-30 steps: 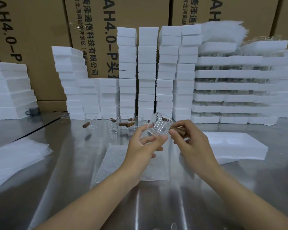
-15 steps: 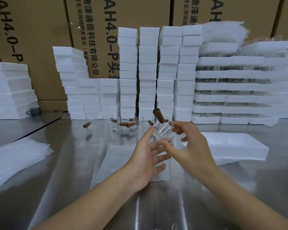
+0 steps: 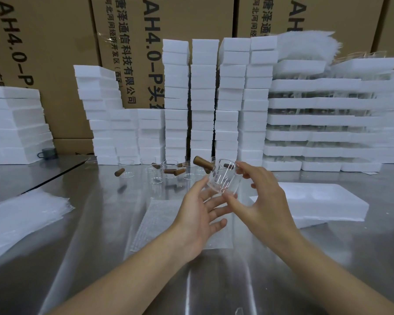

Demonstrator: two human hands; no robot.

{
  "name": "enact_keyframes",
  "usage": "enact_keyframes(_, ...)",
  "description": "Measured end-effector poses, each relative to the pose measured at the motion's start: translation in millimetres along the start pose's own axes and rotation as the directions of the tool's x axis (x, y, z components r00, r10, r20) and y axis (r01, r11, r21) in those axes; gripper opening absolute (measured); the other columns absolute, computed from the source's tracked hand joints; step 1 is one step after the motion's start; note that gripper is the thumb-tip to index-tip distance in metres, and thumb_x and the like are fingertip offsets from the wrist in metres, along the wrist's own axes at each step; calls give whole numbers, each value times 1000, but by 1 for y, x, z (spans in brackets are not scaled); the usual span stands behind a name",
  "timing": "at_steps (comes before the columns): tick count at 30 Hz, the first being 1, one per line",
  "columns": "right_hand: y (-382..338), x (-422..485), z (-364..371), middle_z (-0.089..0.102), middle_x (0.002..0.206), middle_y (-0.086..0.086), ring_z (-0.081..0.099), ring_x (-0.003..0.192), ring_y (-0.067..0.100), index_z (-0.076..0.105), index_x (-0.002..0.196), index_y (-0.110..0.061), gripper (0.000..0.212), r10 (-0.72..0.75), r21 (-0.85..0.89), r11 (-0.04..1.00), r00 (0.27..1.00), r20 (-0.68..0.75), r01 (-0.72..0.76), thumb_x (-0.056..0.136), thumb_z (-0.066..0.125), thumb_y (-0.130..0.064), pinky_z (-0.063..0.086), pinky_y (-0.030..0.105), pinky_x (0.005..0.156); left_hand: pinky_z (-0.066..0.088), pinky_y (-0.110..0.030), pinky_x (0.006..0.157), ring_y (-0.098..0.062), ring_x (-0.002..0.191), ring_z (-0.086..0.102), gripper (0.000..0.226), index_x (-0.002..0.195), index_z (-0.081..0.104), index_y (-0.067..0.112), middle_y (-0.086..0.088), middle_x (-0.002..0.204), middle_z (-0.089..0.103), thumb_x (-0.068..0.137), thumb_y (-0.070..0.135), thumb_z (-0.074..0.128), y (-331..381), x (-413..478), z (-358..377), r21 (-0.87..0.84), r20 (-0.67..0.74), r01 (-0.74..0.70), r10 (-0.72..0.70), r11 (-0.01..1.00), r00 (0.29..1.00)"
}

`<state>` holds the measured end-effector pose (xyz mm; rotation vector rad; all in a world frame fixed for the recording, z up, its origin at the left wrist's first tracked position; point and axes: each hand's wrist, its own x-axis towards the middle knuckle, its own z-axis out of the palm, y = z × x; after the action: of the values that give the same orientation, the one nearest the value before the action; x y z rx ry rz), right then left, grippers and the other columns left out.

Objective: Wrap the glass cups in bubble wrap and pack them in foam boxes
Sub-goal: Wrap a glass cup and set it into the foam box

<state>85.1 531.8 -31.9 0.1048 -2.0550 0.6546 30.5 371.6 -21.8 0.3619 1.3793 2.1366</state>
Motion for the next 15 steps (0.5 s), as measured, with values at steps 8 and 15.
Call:
enact_keyframes(8,-2,2,-2,59,126,-24,52,121,3,54,144,-35,66,4,-16,1000,1000,30,-4,84,71,-55,41,20,104,51,-36,89,-9,93,80,60,127,74,23,-2,117,82,95,71,58,1,-2,0,87,-10,-24,25,996,1000)
enact_keyframes(15,-5,0,-2,58,125,-21,50,124,4,55,143,-34,70,21,-36,999,998,59,-19,82,66,-67,42,25,105,54,-36,84,-10,86,77,69,121,76,24,-6,111,82,80,79,70,-1,0,-3,174,-23,-113,119,978,993)
